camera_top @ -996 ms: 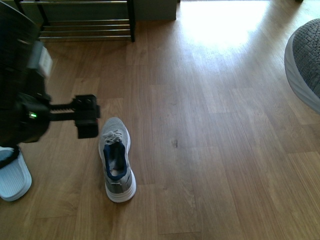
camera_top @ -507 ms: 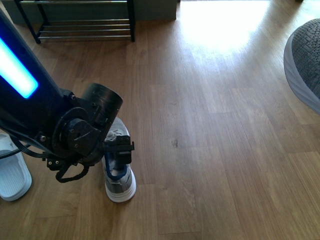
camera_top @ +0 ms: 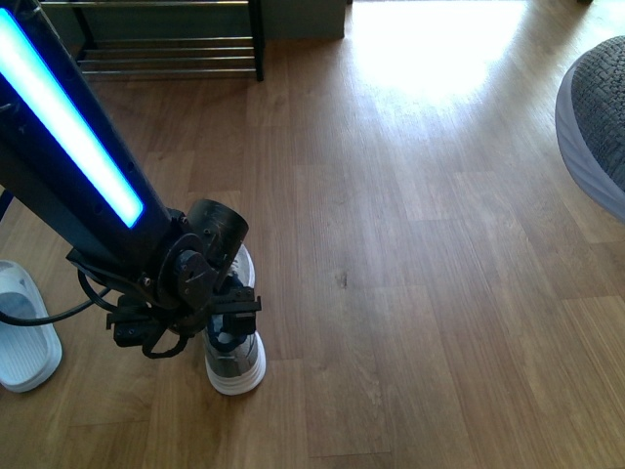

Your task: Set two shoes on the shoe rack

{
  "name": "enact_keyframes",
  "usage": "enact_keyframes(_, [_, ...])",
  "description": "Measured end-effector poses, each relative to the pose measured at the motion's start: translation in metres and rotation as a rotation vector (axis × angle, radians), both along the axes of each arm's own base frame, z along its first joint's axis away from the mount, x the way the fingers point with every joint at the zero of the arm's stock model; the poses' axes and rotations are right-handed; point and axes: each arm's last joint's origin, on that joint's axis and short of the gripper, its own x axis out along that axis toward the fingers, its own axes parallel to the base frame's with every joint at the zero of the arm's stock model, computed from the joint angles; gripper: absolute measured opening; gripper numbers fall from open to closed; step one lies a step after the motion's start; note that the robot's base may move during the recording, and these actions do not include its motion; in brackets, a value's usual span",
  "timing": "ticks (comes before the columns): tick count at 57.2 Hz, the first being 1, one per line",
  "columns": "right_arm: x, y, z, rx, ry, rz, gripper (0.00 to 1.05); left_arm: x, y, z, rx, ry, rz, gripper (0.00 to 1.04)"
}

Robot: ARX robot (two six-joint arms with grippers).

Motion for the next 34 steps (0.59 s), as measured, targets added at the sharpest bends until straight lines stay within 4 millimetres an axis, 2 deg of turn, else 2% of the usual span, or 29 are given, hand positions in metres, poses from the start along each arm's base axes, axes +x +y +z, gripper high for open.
enact_keyframes(5, [0.000, 0.000, 0.000, 0.000, 0.000, 0.000, 0.01, 0.002, 0.000, -0.005, 0.004, 0.010, 0.000, 0.92])
enact_keyframes(16, [0.000, 0.000, 0.000, 0.000, 0.000, 0.000, 0.01, 0.007, -0.004, -0.012, 0.010, 0.020, -0.007, 0.50])
enact_keyframes(22, [0.000, 0.000, 0.000, 0.000, 0.000, 0.000, 0.01, 0.006, -0.005, -0.015, 0.014, 0.029, -0.008, 0.36])
enact_keyframes(26, [0.000, 0.000, 0.000, 0.000, 0.000, 0.000, 0.01, 0.006, -0.007, -0.016, 0.014, 0.029, -0.009, 0.20])
enact_keyframes(34, [0.000, 0.000, 0.000, 0.000, 0.000, 0.000, 0.01, 0.005, -0.008, -0.016, 0.017, 0.024, -0.002, 0.01])
